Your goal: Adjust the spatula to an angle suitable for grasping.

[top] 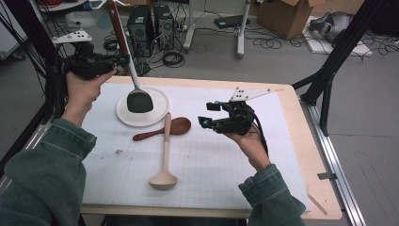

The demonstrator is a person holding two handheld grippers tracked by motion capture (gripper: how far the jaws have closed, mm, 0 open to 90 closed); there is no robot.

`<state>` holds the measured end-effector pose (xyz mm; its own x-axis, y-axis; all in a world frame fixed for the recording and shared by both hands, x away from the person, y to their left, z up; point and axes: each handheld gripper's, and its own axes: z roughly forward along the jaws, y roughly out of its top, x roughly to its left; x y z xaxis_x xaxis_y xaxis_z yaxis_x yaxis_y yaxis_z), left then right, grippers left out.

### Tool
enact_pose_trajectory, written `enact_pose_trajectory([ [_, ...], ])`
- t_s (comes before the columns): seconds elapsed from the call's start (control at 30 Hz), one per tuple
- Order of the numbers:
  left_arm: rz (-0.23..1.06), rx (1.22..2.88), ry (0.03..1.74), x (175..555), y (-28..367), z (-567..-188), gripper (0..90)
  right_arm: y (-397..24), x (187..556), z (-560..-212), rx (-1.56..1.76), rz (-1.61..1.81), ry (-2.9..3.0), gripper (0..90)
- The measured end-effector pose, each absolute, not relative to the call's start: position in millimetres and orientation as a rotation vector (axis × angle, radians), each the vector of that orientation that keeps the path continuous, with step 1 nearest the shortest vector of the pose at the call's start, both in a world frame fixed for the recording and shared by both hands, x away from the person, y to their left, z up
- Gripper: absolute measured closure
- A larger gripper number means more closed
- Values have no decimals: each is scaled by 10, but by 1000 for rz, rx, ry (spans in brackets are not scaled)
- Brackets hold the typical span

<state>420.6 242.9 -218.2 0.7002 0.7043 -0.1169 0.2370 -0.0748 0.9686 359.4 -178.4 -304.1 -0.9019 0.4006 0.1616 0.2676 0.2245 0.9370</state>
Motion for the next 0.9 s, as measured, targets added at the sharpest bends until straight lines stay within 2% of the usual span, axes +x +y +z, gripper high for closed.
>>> enact_pose_trajectory([
  [0.57,496,1639,847,4303,2467,-2233,828,-1754,3592,-3055,640,1781,2380,310],
  [0.9,488,1643,833,4279,2523,-2233,806,-1755,3590,-3096,635,1784,2385,310],
])
